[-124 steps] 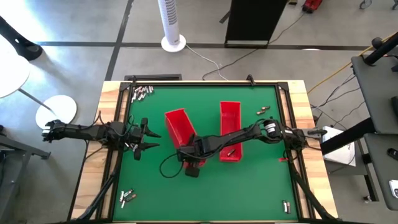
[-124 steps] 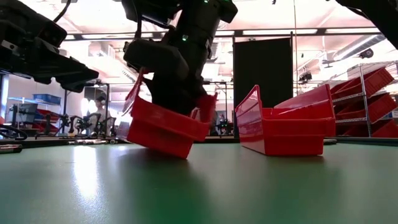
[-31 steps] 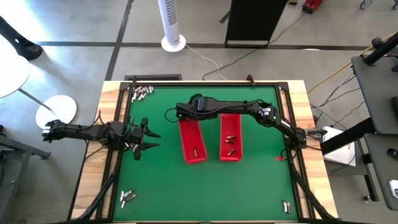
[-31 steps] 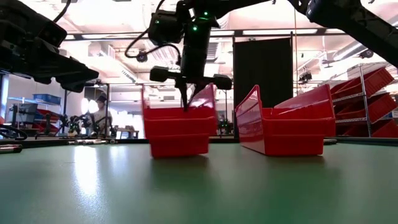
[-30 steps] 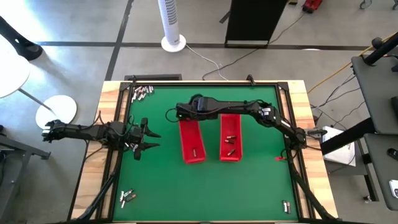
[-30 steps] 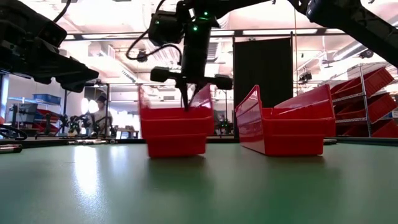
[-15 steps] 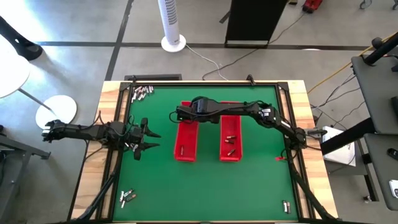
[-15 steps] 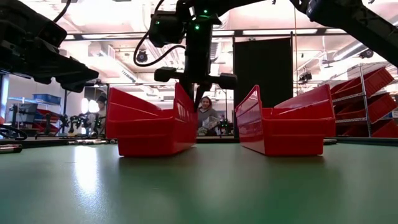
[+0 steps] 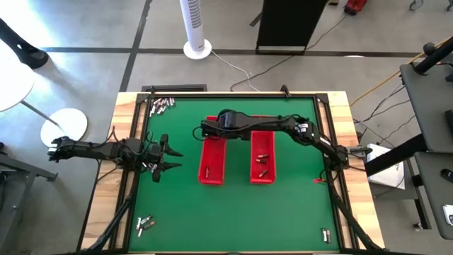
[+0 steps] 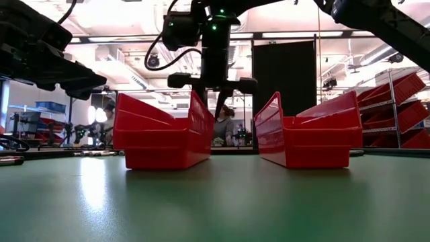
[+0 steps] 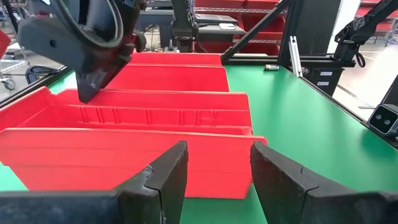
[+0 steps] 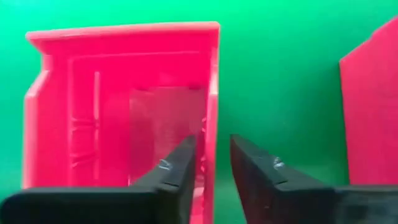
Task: Sort batteries
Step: Adjust the left red bin, then put the black battery into the right red bin
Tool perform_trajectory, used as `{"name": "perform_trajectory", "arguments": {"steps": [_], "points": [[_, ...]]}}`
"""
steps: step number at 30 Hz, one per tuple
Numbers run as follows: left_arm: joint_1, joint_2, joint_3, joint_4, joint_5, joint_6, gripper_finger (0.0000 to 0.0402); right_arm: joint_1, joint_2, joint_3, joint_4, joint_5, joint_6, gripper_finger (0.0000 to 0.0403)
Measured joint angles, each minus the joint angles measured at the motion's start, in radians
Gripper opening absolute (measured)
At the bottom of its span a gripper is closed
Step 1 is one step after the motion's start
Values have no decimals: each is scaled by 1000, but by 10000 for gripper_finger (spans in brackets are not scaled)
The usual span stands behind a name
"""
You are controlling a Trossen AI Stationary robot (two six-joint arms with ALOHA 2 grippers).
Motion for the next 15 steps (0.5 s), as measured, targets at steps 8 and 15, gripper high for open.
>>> {"name": "perform_trajectory", "arguments": {"steps": [8,15], "points": [[0,0,0,0,0,0,155,16,-31,115,-124,0,-95,153],[0,0,0,0,0,0,155,66,-178,105,-313,40,-246,153]]}}
